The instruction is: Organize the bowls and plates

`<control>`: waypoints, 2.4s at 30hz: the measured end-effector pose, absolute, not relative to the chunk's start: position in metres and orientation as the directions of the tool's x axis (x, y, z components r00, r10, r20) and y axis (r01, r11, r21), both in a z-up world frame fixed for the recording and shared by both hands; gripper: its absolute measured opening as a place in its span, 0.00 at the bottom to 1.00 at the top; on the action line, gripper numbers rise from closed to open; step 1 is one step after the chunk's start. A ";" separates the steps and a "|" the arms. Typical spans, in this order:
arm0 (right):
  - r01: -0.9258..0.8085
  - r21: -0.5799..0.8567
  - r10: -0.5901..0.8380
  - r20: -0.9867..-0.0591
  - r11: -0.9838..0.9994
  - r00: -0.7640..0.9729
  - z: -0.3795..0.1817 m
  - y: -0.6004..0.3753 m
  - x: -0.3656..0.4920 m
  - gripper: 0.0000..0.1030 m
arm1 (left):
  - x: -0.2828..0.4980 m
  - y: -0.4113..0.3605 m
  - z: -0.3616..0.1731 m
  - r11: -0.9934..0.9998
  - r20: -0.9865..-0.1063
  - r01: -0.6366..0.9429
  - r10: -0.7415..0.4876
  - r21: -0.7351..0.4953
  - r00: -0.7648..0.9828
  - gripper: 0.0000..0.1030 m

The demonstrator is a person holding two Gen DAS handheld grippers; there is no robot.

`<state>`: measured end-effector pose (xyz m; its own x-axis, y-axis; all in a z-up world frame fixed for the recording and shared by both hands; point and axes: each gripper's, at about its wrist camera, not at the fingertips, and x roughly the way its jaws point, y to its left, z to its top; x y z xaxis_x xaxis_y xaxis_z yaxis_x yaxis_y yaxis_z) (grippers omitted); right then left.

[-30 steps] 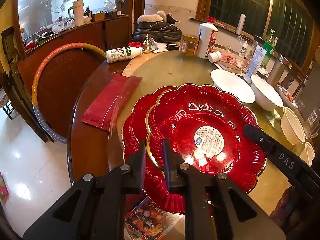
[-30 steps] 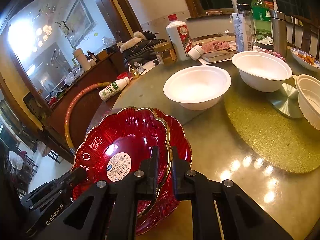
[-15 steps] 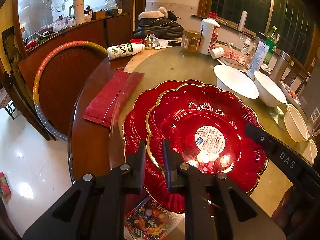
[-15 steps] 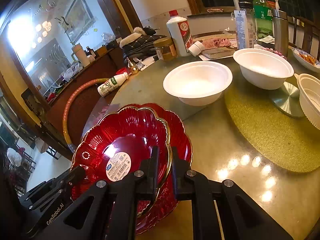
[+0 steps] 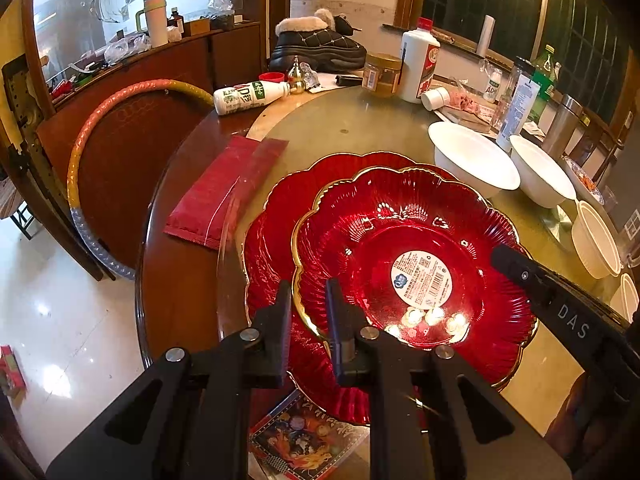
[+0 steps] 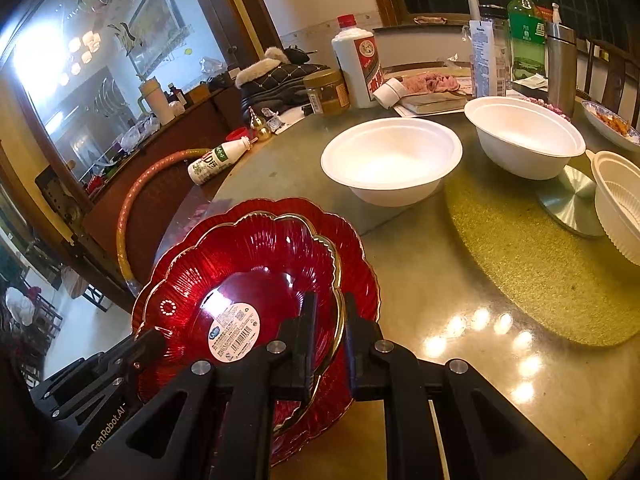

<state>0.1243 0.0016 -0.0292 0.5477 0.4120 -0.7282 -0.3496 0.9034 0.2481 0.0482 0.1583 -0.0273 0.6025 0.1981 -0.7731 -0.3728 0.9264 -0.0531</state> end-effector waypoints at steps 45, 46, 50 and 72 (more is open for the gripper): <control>0.038 0.788 0.576 -0.482 0.615 0.661 -0.042 -0.124 0.152 0.93 | 0.084 0.180 0.052 0.914 -0.697 -0.289 0.010 -0.284 0.717 0.71; 0.033 0.782 0.583 -0.492 0.623 0.647 -0.039 -0.123 0.154 0.93 | 0.093 0.181 0.053 0.909 -0.707 -0.280 -0.022 -0.309 0.707 0.71; 0.021 0.756 0.612 -0.546 0.655 0.572 -0.032 -0.115 0.167 0.93 | 0.147 0.185 0.048 0.889 -0.767 -0.281 -0.112 -0.361 0.632 0.71; 0.087 0.524 0.463 -0.809 0.847 0.363 -0.057 -0.081 0.307 0.08 | 0.304 0.109 -0.043 0.971 -0.953 -0.204 -0.063 -0.127 0.295 0.12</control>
